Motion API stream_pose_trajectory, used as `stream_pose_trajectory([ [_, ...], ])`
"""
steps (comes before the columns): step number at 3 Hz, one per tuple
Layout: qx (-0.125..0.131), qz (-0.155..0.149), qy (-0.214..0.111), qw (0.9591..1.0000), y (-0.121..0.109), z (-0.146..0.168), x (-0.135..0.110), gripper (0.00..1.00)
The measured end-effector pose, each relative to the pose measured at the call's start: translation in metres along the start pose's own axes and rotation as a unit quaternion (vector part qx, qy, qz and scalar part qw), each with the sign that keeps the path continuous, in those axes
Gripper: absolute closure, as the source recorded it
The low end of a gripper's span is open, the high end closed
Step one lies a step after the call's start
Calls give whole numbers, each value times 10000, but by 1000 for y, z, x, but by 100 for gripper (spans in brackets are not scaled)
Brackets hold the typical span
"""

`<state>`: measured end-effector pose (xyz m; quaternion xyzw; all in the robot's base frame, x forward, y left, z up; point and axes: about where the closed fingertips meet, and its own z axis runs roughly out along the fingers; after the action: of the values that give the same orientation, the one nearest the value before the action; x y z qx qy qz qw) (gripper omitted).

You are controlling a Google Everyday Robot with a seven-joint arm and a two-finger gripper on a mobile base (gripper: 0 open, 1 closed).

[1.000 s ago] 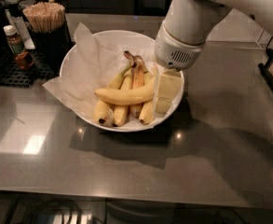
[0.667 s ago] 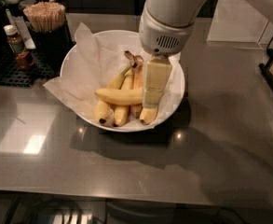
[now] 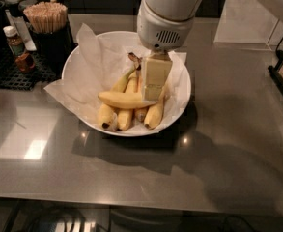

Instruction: Pick banana from white bowl

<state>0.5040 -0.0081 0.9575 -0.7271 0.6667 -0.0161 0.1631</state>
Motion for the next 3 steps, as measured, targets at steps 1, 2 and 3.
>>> stream_pose_trajectory([
  [1, -138, 45, -162, 9998, -9, 15, 13, 15],
  [2, -304, 141, -318, 9989, -15, 31, 24, 16],
  [3, -502, 185, -486, 9974, -16, 48, 25, 16],
])
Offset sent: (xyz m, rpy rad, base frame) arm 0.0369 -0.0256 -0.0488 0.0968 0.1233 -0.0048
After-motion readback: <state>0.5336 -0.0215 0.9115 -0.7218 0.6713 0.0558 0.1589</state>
